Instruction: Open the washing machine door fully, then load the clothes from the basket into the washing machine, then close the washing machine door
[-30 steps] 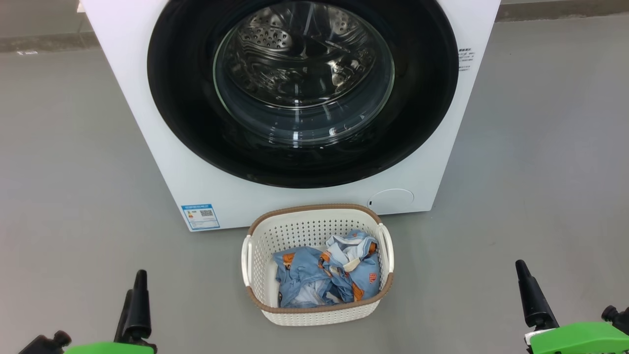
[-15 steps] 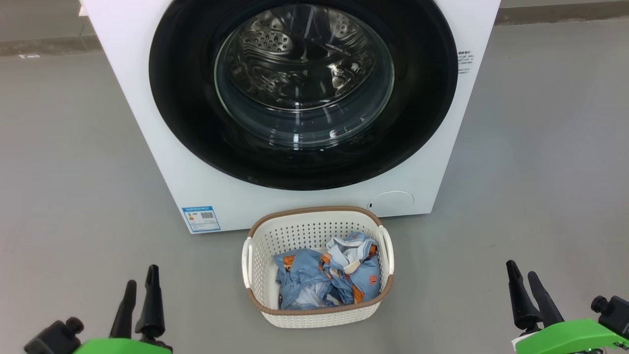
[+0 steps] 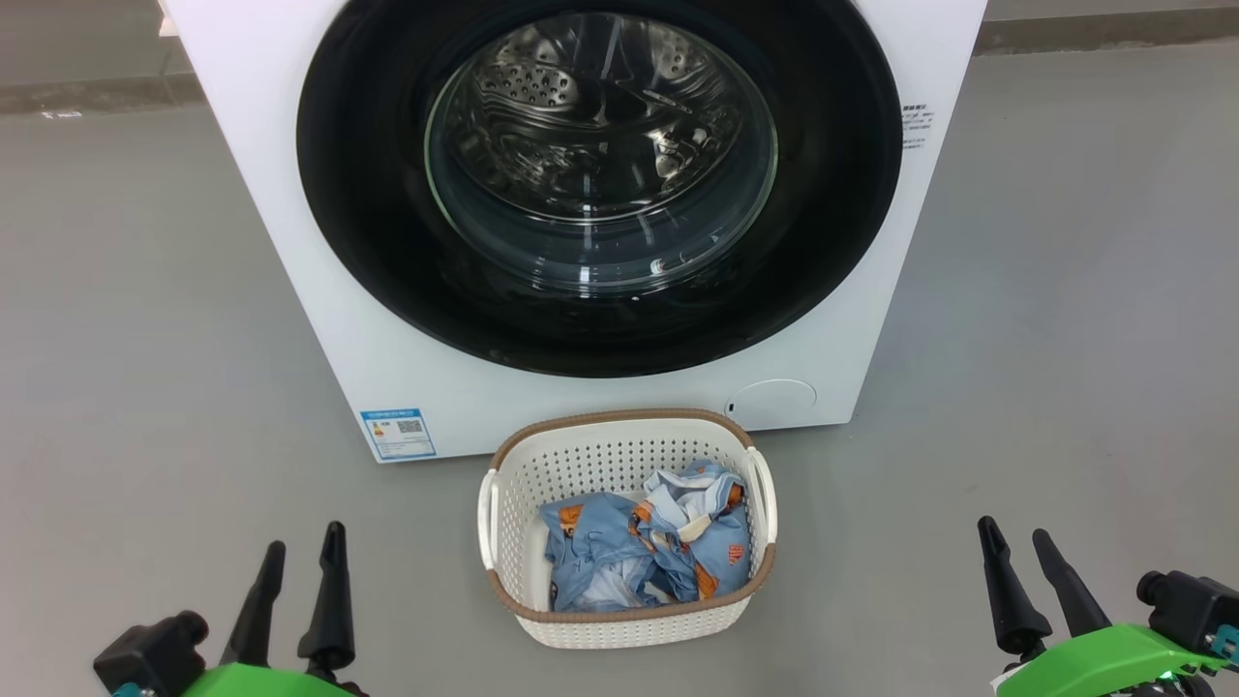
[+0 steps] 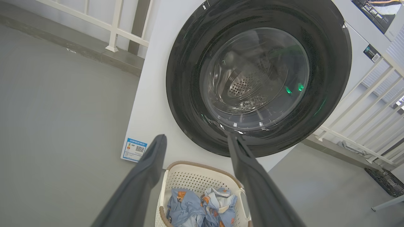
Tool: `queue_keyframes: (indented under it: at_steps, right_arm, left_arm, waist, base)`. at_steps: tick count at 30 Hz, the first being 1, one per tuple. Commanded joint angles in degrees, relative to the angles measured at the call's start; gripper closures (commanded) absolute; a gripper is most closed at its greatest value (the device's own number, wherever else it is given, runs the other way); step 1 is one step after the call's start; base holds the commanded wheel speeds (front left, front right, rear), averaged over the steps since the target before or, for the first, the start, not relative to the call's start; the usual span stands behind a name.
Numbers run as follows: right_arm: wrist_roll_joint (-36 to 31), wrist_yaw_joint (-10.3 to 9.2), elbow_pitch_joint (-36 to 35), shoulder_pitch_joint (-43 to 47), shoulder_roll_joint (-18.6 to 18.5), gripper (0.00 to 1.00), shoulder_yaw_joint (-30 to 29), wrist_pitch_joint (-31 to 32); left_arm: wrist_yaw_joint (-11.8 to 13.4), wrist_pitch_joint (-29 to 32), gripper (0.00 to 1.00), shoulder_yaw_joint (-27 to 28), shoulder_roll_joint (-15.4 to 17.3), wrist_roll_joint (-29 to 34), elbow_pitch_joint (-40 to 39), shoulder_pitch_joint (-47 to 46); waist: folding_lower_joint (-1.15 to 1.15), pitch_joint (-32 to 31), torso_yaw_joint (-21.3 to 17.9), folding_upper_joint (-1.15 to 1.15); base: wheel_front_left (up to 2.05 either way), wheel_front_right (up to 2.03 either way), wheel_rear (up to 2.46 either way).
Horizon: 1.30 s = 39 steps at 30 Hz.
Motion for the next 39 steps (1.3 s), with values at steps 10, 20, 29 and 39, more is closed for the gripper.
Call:
queue_keyframes:
  at_steps: [10,20,29,39]
  right_arm:
    - [-9.01,0.07,-2.29,-1.93,-0.79,0.0,1.02,-1.0]
    - [-16.55,0.08,-3.12,-1.78,-0.68,0.0,1.01,-1.72]
    - [-22.78,0.08,-3.91,-1.69,-0.65,0.0,1.22,-2.7]
    - [-28.25,0.09,-4.66,-1.68,-0.65,0.0,1.53,-3.7]
  left_arm:
    - [-0.51,-2.39,0.0,0.2,1.43,8.84,-0.91,-2.69]
    - [-0.5,-4.07,0.0,-0.34,1.55,15.05,-0.18,-3.12]
    - [-0.52,-5.58,0.0,-0.23,1.37,19.7,0.82,-3.64]
    - [-0.13,-7.09,0.0,-0.26,1.19,25.14,2.01,-4.26]
  waist:
    - [0.0,-0.03,0.09,0.0]
    - [0.0,-0.04,0.24,0.0]
    - [0.0,-0.15,0.41,0.0]
    - [0.0,-0.16,0.42,0.0]
  base:
    - [0.0,0.0,0.0]
    - [0.0,0.0,0.0]
    - [0.0,0.0,0.0]
    - [0.0,0.0,0.0]
